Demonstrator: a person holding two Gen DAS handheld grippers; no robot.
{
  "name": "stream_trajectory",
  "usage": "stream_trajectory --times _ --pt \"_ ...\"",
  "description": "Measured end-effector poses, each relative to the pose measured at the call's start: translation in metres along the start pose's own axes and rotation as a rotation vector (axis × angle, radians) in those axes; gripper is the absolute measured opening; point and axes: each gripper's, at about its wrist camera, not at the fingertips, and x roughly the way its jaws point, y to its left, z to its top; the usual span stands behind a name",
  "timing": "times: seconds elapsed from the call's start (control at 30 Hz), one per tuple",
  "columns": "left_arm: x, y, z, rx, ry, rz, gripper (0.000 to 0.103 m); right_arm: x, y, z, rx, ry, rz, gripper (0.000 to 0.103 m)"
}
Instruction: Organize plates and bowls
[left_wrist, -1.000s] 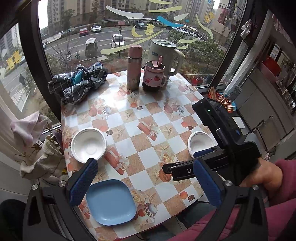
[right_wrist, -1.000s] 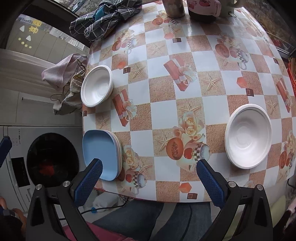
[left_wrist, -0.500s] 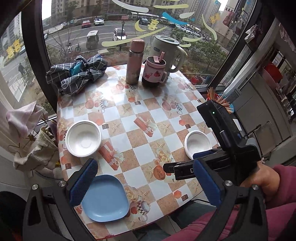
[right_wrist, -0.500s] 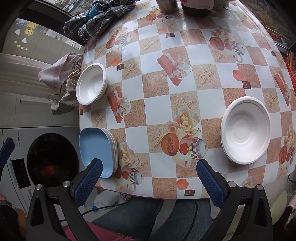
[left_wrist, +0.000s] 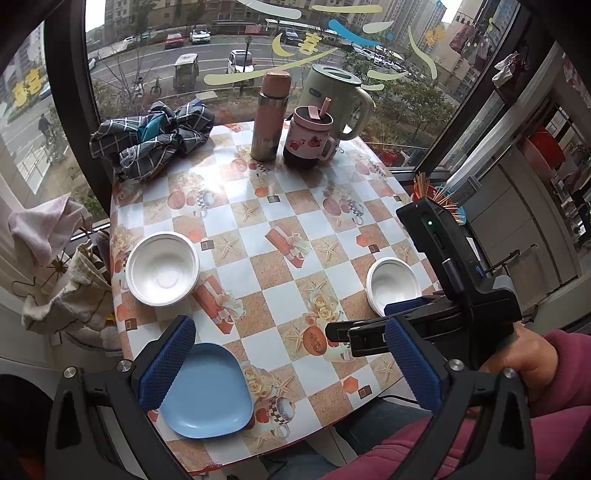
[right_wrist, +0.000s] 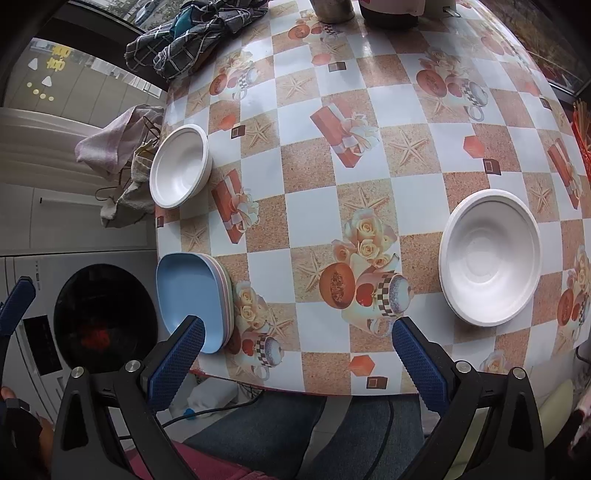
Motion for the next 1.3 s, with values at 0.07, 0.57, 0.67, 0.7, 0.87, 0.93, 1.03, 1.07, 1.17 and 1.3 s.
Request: stream_trajectory --times 0.07,0.57,0.67,0.7,0.87,0.93,1.03,1.07,1.17,1.3 --pt "0.001 0.002 -0.001 -0.012 0.002 -0.001 0.103 0.001 0.001 0.001 -0.001 0.001 0.0 0.102" --pt "0.006 0.016 -0.002 -0.072 0.026 0.009 0.103 0.002 0.002 0.003 0.017 -0.004 0.001 0.102" --pt "0.009 0.02 -0.003 -0.09 0.033 0.008 0.103 0.002 0.002 0.003 0.018 -0.004 0.0 0.102" --pt "0.01 0.022 -0.002 -0.097 0.038 0.008 0.103 0.003 0.002 0.004 0.02 -0.003 0.001 0.102" --pt "0.019 0.04 -0.002 -0.15 0.059 0.051 0.103 0.006 0.002 0.008 0.013 0.007 -0.009 0.102" --pt "0.024 0.05 -0.002 -0.18 0.066 0.073 0.103 0.007 0.001 0.01 0.009 0.011 -0.017 0.102" --pt "0.03 0.067 0.0 -0.232 0.08 0.104 0.103 0.009 0.001 0.016 -0.004 0.019 -0.033 0.102" --pt "0.032 0.074 0.0 -0.254 0.082 0.111 0.103 0.009 0.001 0.018 -0.008 0.02 -0.038 0.102" --pt "0.038 0.094 0.0 -0.328 0.093 0.093 0.103 0.012 0.004 0.027 -0.02 0.021 -0.052 0.102" --pt "0.053 0.111 0.002 -0.394 0.133 0.039 0.103 0.016 0.015 0.046 -0.054 0.022 -0.059 0.102"
